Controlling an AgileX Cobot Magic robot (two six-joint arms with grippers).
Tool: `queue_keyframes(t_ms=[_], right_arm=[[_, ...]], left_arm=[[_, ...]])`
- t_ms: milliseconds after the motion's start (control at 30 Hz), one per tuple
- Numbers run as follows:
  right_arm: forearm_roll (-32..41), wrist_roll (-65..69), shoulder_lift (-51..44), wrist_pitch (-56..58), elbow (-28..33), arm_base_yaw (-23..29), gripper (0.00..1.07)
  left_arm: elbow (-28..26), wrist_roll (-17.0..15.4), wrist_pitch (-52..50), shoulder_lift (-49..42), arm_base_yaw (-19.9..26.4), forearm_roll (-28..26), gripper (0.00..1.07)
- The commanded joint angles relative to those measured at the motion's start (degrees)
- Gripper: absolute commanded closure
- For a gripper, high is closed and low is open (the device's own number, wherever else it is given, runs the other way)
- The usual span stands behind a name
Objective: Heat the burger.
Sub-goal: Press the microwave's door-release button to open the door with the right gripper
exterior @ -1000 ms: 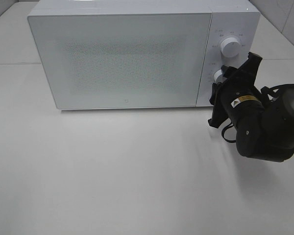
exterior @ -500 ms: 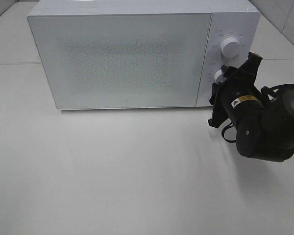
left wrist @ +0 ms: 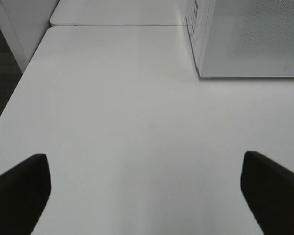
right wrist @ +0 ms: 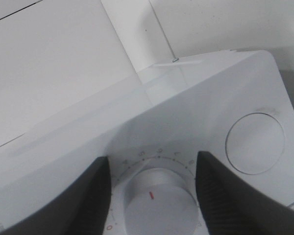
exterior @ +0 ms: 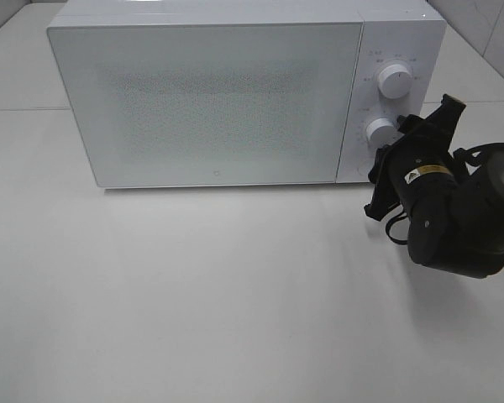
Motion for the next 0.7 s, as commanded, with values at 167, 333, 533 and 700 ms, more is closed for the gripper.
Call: queue_keyframes(t_ms=[167,333,533,700], right_arm=[[-1.3,3.1,-0.4,-5.0,1.0,-0.5,0.38],[-1.4,4.6,-1.3,-5.0,2.5,-0.5,0.37],[-1.5,5.7,-2.9,-5.0,4.6,-0.3,0.37],[-1.5,5.1,-6.1,-5.0,7.8,-0.3,0.37]], left_arm=[[0.1,-0.3,-0.1,-1.0,0.1,0.2,0.06],[0.1,-0.3,-0.1,-1.0,0.1,0.2,0.06],[0.1,-0.3,-0.1,-1.0,0.1,0.2,0.06],[0.1,-0.3,-0.1,-1.0,0.1,0.2,0.06]])
